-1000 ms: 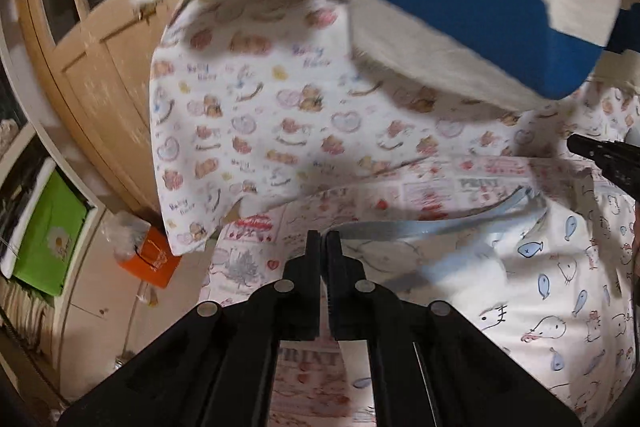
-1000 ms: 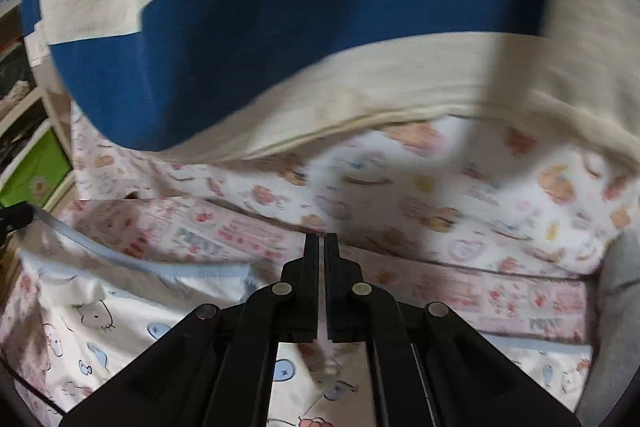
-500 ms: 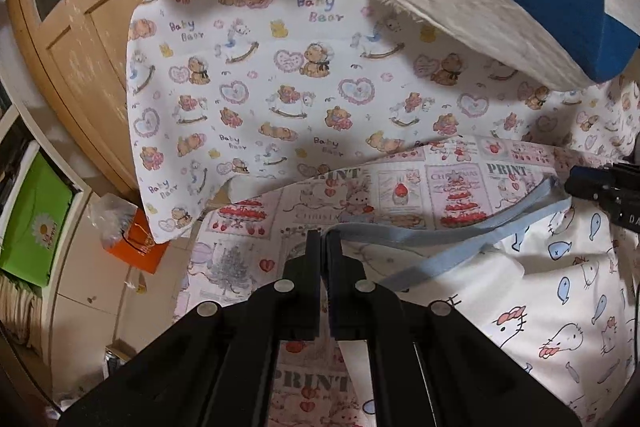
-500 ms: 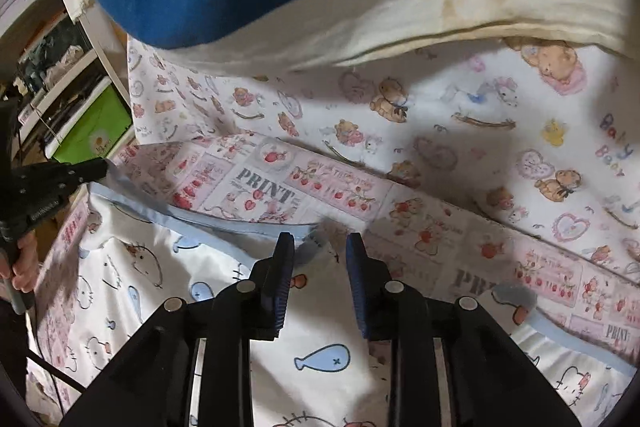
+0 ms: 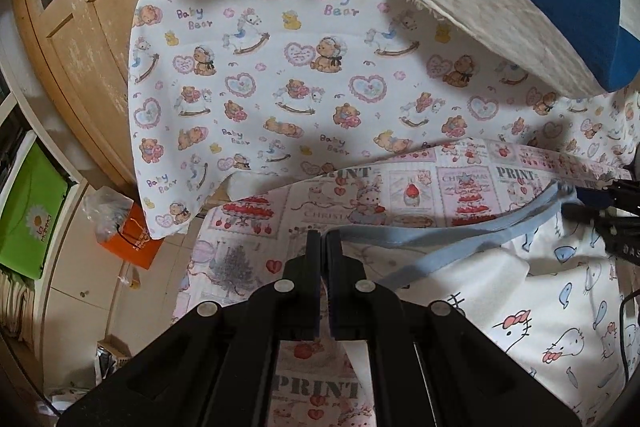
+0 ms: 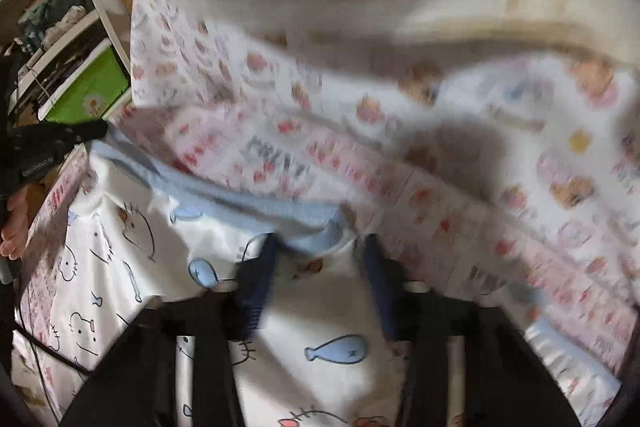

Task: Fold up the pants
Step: 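Lay the held edge over the cloth and open both tools, lifting away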

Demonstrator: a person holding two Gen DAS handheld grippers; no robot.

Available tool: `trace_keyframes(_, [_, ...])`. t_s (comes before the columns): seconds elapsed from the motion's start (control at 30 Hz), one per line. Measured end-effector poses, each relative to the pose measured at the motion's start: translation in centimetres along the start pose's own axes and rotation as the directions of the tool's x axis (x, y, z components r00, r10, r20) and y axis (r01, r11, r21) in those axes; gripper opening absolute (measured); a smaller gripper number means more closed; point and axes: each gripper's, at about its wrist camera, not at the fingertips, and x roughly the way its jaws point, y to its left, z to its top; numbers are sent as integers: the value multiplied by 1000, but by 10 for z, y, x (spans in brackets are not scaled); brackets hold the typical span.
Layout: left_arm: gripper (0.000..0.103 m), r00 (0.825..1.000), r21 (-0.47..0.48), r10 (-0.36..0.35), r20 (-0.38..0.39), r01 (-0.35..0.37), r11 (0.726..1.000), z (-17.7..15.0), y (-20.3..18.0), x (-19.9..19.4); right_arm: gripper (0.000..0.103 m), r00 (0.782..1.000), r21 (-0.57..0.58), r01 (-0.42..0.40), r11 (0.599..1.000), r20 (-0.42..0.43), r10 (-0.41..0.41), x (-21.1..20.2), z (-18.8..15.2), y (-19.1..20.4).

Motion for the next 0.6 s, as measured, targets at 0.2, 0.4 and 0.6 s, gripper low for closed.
trace_keyframes(0.2, [2, 1000, 5, 4, 8, -4, 1000, 5, 0, -1, 4, 995, 19, 72, 997, 66, -73, 2, 13, -1])
trace_keyframes(0.4, [2, 999, 20, 42, -12, -41, 999, 8, -1, 8, 4, 990, 47, 106, 993, 89, -110, 7, 33, -5])
trace_keyframes(0.6, [4, 997, 48, 60, -45, -58, 997, 5, -2, 26, 4, 988, 30, 136, 990, 75, -138, 18, 33, -3])
